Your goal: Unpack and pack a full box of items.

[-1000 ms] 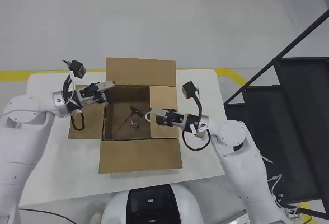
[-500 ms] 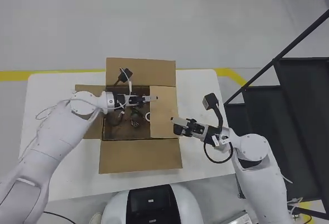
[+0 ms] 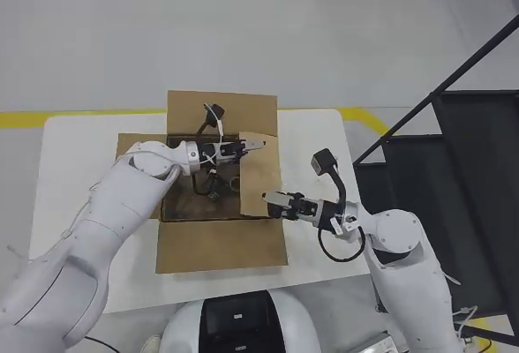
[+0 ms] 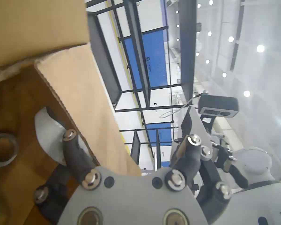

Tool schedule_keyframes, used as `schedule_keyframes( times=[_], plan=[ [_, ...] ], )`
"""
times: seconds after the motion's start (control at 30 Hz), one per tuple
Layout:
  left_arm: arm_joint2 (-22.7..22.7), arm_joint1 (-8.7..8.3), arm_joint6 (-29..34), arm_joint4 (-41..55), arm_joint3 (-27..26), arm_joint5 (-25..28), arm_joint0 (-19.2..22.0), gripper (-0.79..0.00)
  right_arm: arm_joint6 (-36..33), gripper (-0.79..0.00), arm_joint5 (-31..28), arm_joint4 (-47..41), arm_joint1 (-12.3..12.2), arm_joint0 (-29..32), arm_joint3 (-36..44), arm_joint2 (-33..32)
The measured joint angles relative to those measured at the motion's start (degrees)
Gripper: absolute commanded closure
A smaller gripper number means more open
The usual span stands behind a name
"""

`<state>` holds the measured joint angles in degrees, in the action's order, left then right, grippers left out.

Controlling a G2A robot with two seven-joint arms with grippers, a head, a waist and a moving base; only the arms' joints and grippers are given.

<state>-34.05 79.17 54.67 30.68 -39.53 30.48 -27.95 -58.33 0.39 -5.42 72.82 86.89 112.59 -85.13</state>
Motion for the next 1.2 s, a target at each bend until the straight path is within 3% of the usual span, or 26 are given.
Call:
schedule_keyframes(
  times=[0.23,0.47,0.6,0.7,0.87,0.97,1.07,1.2],
  plan=[
    [-1.07,2.19,8.72,9.48,-2.2,-1.32,0.38,-0.785,-0.05,-0.785,-1.17,-1.68,-0.52,0.4,1.63,0.1],
    [1.03,5.36,6.97,11.42,-2.07,-2.03,-1.24,-0.785,1.11,-0.785,-1.52,-1.88,-1.05,1.31,2.32,0.01],
    [1.31,6.8,7.26,11.71,-0.5,-0.58,-1.02,-0.785,5.43,-0.785,4.21,5.57,-1.65,2.85,1.42,-1.8],
    [0.46,6.91,7.99,10.82,1.5,1.76,-0.58,-0.785,9.32,-0.785,8.0,9.23,-1.95,4.47,1.99,-3.64],
    [-3.22,5.32,10.07,10.03,3.3,3.27,0.76,-0.785,11.62,-0.785,9.77,10.25,-2.2,4.94,-0.83,-4.0],
    [-6.71,3.12,11.54,7.84,2.49,5.36,1.5,-0.785,12.45,-0.785,8.85,9.41,-2.16,3.76,-4.94,-2.63],
    [-10.87,0.33,12.94,5.57,-0.77,5.7,0.26,-0.785,13.36,-0.785,6.78,7.98,-2.0,1.88,-9.12,-0.74],
    [-18.24,-4.28,14.16,1.62,-9.55,2.76,-4.55,-0.785,14.0,-0.785,6.64,8.44,-1.85,-1.08,-13.9,2.29]
  ],
)
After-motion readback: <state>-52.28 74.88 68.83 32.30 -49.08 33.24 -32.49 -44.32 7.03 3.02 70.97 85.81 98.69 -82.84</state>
